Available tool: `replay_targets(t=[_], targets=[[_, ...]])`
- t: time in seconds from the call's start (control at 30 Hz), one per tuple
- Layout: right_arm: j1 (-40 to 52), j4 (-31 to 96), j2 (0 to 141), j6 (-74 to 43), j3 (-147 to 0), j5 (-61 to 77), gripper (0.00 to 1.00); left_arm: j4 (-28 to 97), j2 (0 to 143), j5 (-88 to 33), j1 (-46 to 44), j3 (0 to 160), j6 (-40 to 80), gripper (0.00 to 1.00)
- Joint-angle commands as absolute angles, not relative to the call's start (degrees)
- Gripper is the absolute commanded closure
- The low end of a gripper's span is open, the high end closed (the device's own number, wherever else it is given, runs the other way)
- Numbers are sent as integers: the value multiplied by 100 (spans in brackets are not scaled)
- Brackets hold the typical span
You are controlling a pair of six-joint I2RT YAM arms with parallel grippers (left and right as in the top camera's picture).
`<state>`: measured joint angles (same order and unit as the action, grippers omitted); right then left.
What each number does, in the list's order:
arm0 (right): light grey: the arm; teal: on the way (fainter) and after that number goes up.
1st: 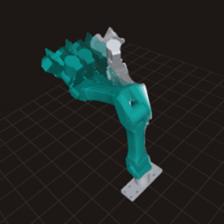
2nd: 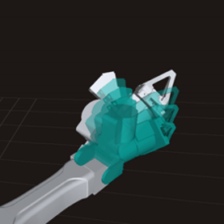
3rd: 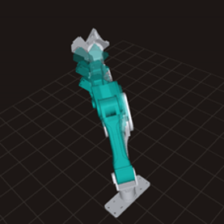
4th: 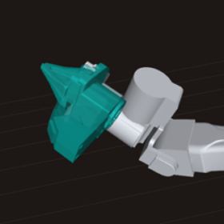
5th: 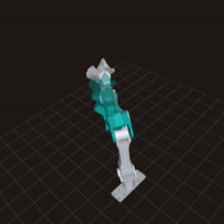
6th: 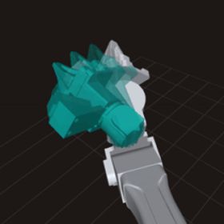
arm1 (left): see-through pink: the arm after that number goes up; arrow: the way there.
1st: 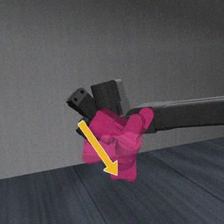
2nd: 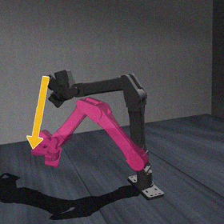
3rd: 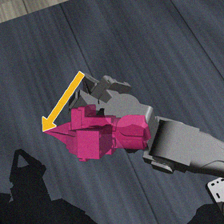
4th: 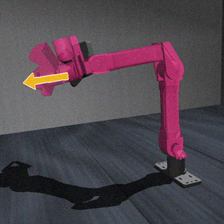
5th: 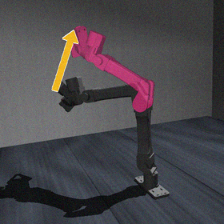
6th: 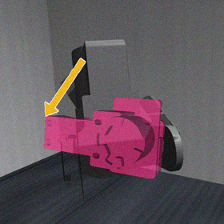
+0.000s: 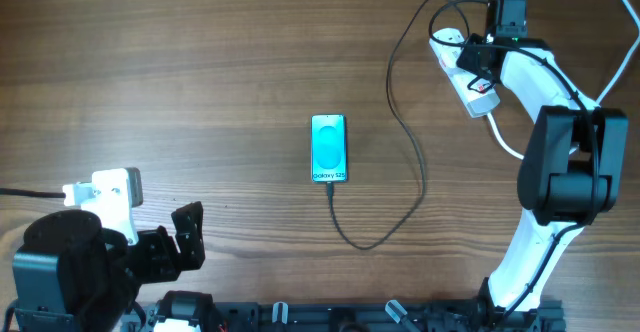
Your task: Plug charger to phone and switch on socket
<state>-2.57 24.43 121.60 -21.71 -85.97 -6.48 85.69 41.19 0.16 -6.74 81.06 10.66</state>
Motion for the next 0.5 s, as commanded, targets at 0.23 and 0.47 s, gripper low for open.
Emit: replay_targets(t=[0.23,0.47], targets=[[-211,2397,12317,-2119,-8709,-436,95,8530,4097,75,-690,8099,1076,0],[-211,2377,12346,-2104,-8624,-395,95,8530,4097,75,-690,8099,1076,0]])
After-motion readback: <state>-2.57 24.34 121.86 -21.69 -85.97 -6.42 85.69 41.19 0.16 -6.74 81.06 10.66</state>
